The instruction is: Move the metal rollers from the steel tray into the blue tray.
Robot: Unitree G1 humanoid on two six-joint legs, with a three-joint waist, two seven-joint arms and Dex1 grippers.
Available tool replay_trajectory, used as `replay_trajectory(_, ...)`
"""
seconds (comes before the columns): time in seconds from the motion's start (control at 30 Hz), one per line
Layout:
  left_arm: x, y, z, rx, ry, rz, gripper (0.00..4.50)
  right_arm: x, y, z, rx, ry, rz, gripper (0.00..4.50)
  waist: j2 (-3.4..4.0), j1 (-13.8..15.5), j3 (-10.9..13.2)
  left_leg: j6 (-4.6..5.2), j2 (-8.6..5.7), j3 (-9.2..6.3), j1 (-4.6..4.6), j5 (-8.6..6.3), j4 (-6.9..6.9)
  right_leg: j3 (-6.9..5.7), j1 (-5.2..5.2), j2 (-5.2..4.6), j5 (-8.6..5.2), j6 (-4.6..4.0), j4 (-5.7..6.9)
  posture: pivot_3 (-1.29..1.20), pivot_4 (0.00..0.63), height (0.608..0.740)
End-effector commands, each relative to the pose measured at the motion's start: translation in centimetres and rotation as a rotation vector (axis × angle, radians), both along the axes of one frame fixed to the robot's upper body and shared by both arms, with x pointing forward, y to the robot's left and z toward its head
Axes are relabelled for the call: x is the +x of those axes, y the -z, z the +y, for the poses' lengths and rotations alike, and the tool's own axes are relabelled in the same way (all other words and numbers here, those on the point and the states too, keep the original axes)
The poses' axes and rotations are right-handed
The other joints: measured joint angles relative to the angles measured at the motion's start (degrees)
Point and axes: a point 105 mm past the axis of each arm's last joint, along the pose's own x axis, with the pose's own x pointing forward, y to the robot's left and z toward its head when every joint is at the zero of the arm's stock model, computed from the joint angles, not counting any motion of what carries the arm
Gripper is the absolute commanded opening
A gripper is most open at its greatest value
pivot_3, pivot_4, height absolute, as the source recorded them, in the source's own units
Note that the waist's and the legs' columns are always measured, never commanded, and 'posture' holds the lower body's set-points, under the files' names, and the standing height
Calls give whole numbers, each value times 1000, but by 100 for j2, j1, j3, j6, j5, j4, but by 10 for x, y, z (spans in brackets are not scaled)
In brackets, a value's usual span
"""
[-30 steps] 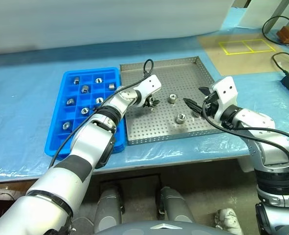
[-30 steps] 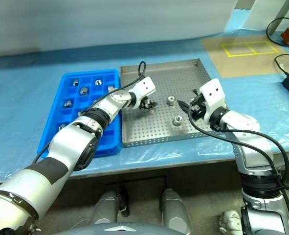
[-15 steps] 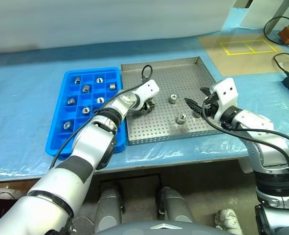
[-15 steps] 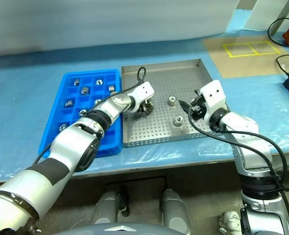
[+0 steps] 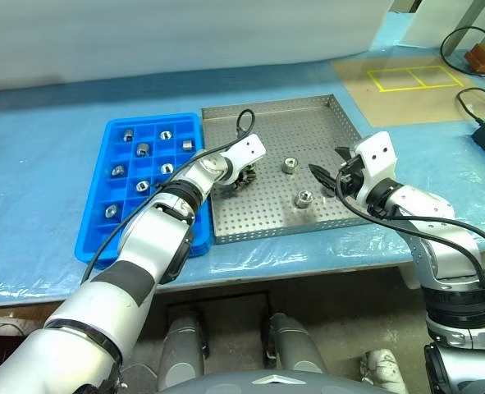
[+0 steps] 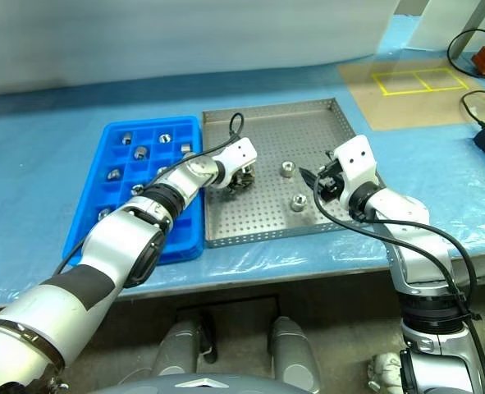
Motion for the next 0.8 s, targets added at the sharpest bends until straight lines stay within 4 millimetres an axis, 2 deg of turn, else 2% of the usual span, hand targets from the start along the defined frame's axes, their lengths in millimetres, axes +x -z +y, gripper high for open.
replay_trajectory(0.03,3,-7,4,-13,-8,-30,1872,0,-11,5,0,-17,-50,3529,0,0,0,0,0,0,0,0,0,0,0,0,0,0,0,-458,150,740)
replay_trajectory(0.17,2,-16,0,-97,18,-15,1872,-2,-12,9,13,-36,-51,3529,0,3,0,-1,0,1,0,0,-7,0,-2,0,0,0,-4,-455,150,740)
replay_trajectory(0.3,4,-33,2,-172,49,-37,1872,-2,-19,17,20,-86,-60,3529,2,4,1,0,-1,1,-4,0,-14,0,-3,0,0,0,-16,-427,150,740)
replay_trajectory(0.53,5,-74,24,-292,127,-121,1872,-11,-26,56,-7,-318,-33,3529,3,20,2,-1,2,1,-13,1,-28,-3,-15,1,0,0,-20,-331,150,740)
replay_trajectory(0.67,-14,-100,44,-347,236,-184,1872,-9,-30,76,-3,-416,-29,3529,4,42,3,-5,2,2,-17,4,-40,-5,-21,-2,0,-1,-20,-251,150,740)
replay_trajectory(0.8,-52,-122,69,-345,282,-288,1872,-12,-40,101,3,-557,-45,3529,5,64,4,-11,6,6,-30,8,-51,-8,-45,-8,-1,-2,-13,-132,150,740)
